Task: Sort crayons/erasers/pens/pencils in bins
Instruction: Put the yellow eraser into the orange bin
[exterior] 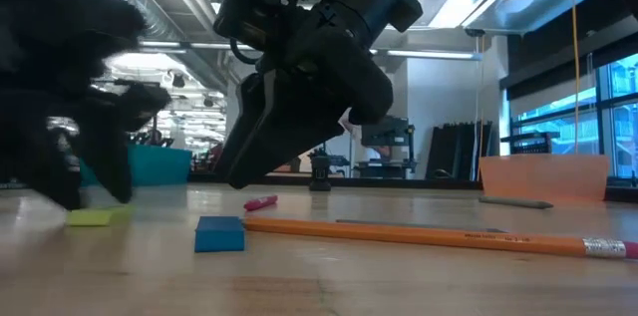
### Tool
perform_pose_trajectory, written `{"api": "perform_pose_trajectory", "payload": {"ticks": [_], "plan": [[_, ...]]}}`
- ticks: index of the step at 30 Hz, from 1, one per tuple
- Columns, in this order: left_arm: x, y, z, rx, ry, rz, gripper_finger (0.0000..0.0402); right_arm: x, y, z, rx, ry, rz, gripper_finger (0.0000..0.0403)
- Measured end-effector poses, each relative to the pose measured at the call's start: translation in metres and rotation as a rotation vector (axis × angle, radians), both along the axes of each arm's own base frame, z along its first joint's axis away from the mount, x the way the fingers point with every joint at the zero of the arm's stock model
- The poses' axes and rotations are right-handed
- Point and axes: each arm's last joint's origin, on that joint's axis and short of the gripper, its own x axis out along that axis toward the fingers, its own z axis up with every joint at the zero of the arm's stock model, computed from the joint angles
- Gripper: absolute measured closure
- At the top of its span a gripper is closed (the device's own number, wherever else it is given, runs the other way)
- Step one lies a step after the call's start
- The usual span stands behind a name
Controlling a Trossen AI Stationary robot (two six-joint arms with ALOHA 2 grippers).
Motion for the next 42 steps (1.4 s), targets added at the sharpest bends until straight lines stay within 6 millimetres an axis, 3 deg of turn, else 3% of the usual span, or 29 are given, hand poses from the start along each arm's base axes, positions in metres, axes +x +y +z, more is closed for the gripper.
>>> {"api": "perform_pose_trajectory", "payload": {"ticks": [6, 14, 23, 29, 36, 42], "plan": [[0.007, 0.006, -0.009, -0.075, 0.061, -0.015, 0.0266, 0.0, 0.0, 0.0, 0.016, 0.006, -0.024, 0.013], [0.011, 0.002, -0.012, -0.097, 0.043, -0.065, 0.0311, -0.001, 0.0, -0.001, 0.027, 0.019, -0.046, 0.013], [0.009, 0.005, 0.01, -0.1, -0.053, -0.03, 0.0353, -0.008, 0.0, -0.005, -0.042, 0.088, -0.16, 0.013], [0.011, 0.004, 0.014, -0.078, -0.097, -0.08, 0.0324, -0.012, 0.012, -0.006, -0.056, 0.099, -0.08, 0.0139], [0.013, -0.001, 0.017, -0.089, -0.125, -0.28, 0.0263, -0.012, 0.014, -0.006, -0.055, 0.095, -0.037, 0.0163], [0.019, 0.007, 0.003, -0.028, -0.083, -0.341, 0.022, -0.012, 0.014, -0.005, -0.053, 0.094, -0.04, 0.0178]]}}
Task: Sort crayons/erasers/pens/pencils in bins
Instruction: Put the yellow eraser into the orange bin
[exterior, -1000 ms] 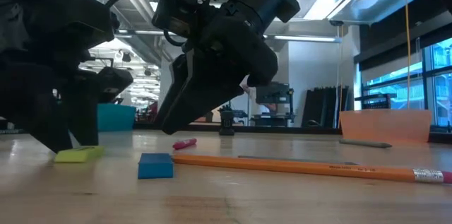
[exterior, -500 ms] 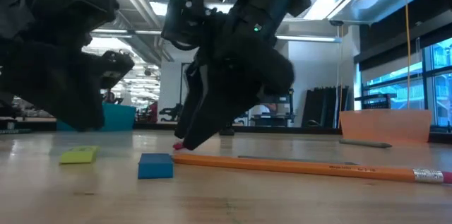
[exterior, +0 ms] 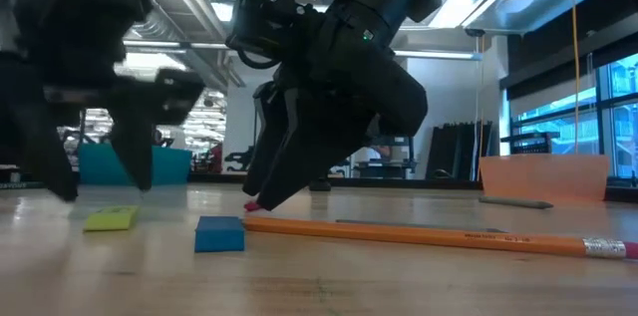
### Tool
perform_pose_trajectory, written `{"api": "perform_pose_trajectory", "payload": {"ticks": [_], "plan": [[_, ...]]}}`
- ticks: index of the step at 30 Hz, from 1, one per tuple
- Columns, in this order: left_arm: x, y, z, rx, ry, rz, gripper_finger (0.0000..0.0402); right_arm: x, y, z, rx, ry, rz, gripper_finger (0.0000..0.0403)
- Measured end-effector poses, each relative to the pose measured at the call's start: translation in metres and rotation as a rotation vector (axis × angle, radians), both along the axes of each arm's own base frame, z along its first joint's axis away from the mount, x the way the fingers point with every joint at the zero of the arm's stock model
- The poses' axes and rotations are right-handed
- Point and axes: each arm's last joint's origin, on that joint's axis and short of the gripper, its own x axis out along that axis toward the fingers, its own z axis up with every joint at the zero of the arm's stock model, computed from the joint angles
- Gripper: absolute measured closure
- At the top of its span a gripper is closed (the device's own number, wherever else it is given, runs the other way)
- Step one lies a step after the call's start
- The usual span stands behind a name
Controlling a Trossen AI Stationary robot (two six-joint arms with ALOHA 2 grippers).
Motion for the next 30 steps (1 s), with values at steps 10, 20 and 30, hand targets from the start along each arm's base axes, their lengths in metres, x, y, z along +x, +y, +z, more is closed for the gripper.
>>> {"api": "perform_pose_trajectory", "payload": {"ticks": [10, 20, 30], "plan": [[0.012, 0.019, -0.019, -0.115, 0.122, -0.03, 0.0215, -0.001, 0.0, -0.001, -0.002, 0.014, -0.002, 0.0179], [0.013, 0.023, -0.02, -0.111, 0.132, 0.028, 0.0272, -0.005, -0.004, -0.003, -0.058, 0.058, -0.083, 0.0179], [0.01, 0.026, -0.009, -0.077, 0.086, 0.108, 0.0291, -0.011, -0.02, 0.013, -0.1, 0.077, -0.131, 0.018]]}}
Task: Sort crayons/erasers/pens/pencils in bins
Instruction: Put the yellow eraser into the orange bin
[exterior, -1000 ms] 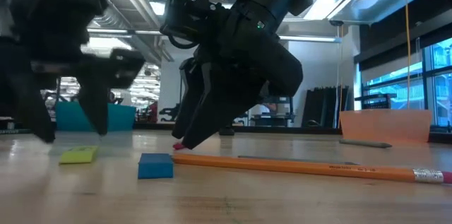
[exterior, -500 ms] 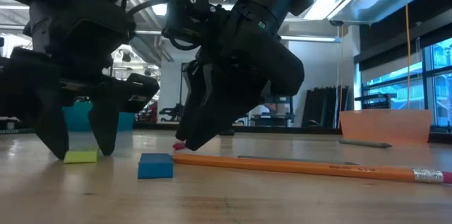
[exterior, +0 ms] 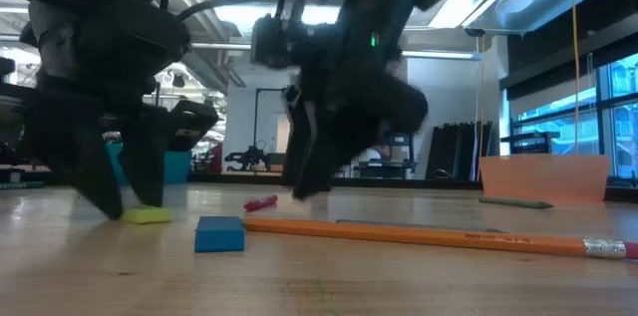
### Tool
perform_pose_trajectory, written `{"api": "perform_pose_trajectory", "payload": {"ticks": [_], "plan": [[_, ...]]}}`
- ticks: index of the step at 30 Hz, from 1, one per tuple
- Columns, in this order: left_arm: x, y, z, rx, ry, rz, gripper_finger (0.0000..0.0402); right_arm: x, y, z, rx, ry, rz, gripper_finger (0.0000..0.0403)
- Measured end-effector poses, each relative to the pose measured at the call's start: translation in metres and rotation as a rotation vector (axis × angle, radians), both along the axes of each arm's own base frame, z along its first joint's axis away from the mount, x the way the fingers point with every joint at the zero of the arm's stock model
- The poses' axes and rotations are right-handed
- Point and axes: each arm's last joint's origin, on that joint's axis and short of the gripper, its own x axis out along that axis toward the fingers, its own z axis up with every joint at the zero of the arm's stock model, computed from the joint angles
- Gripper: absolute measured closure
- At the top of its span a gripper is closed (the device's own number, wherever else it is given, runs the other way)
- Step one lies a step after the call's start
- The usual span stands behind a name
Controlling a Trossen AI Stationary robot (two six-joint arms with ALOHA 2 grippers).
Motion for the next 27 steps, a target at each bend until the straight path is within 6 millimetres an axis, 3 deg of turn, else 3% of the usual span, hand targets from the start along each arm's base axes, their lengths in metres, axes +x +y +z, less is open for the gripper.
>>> {"api": "perform_pose_trajectory", "payload": {"ticks": [4, 9, 13, 18, 21, 27], "plan": [[0.001, 0.003, 0.009, 0.061, -0.068, 0.072, 0.0292, -0.009, -0.009, 0.032, 0.022, -0.092, -0.02, 0.0185], [0.003, 0.008, 0.025, 0.14, -0.186, 0.189, 0.0292, -0.029, -0.024, 0.048, 0.104, -0.27, -0.078, 0.0193], [0.003, 0.01, 0.037, 0.161, -0.251, 0.273, 0.0292, -0.046, -0.033, 0.031, 0.253, -0.421, -0.147, 0.0194], [-0.001, 0.008, 0.041, 0.101, -0.222, 0.209, 0.0292, -0.056, -0.031, 0.014, 0.431, -0.55, -0.246, 0.0194], [-0.001, 0.009, 0.04, 0.125, -0.222, 0.227, 0.0292, -0.052, -0.026, 0.003, 0.474, -0.565, -0.266, 0.0194], [0.003, 0.019, 0.052, 0.331, -0.301, 0.4, 0.0292, -0.017, -0.008, -0.011, 0.479, -0.521, -0.26, 0.0194]]}}
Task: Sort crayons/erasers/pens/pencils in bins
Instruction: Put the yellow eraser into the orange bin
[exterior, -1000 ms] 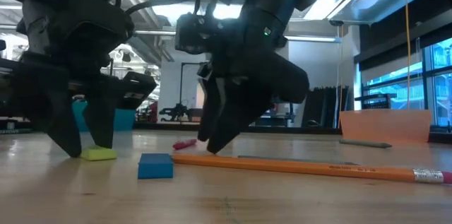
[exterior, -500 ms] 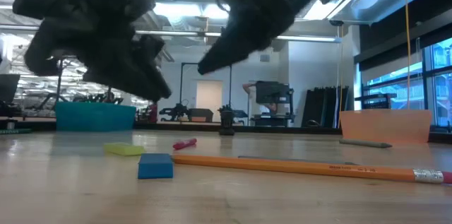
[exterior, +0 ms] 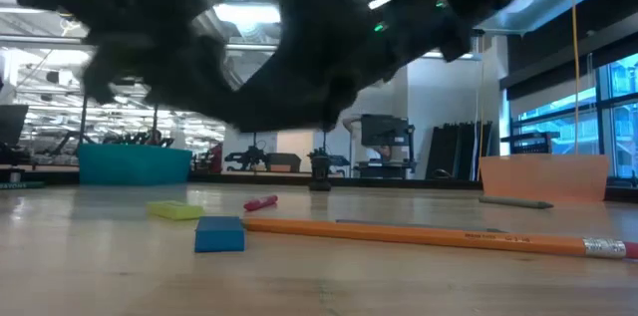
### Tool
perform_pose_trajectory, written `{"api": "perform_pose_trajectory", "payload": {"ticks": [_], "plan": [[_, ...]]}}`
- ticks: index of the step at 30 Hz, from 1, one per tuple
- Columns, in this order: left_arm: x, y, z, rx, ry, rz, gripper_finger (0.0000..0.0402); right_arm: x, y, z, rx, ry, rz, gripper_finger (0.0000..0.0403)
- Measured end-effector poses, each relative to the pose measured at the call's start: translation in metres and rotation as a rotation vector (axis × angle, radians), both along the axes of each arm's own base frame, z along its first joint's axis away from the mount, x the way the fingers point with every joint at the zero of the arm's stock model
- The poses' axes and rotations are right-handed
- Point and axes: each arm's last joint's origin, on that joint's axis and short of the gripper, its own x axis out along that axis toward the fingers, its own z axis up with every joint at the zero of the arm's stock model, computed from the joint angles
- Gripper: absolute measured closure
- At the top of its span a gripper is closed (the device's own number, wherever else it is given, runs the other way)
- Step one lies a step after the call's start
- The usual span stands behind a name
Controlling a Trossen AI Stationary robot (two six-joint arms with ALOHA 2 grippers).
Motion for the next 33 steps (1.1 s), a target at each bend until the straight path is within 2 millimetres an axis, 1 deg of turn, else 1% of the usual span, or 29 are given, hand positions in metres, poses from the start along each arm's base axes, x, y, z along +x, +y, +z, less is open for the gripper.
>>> {"api": "perform_pose_trajectory", "payload": {"ticks": [3, 5, 9, 11, 13, 15, 20, 26, 30, 33], "plan": [[0.005, 0.005, 0.024, 0.087, -0.081, 0.094, 0.0292, 0.017, 0.007, -0.012, -0.034, 0.105, 0.013, 0.0194], [0.007, 0.008, 0.043, 0.124, -0.144, 0.148, 0.0292, 0.03, 0.011, -0.015, -0.057, 0.151, 0.024, 0.0194], [0.002, 0.014, 0.085, 0.142, -0.284, 0.24, 0.0292, 0.048, 0.017, -0.023, -0.097, 0.24, 0.047, 0.0193], [-0.004, 0.017, 0.099, 0.139, -0.333, 0.267, 0.0292, 0.055, 0.019, -0.024, -0.1, 0.261, 0.054, 0.0193], [-0.01, 0.021, 0.109, 0.128, -0.367, 0.282, 0.0292, 0.062, 0.021, -0.022, -0.082, 0.252, 0.066, 0.0193], [-0.017, 0.023, 0.118, 0.111, -0.403, 0.289, 0.0292, 0.065, 0.022, -0.025, -0.067, 0.267, 0.076, 0.0193], [-0.024, 0.025, 0.127, 0.094, -0.438, 0.293, 0.0292, 0.064, 0.022, -0.028, -0.057, 0.307, 0.069, 0.0194], [-0.024, 0.025, 0.125, 0.101, -0.422, 0.29, 0.0292, 0.056, 0.023, -0.031, -0.142, 0.397, -0.003, 0.0196], [-0.023, 0.027, 0.123, 0.109, -0.408, 0.297, 0.0292, 0.053, 0.026, -0.032, -0.204, 0.402, -0.052, 0.0215], [-0.023, 0.03, 0.121, 0.12, -0.387, 0.303, 0.0292, 0.055, 0.026, -0.03, -0.209, 0.397, -0.046, 0.0235]]}}
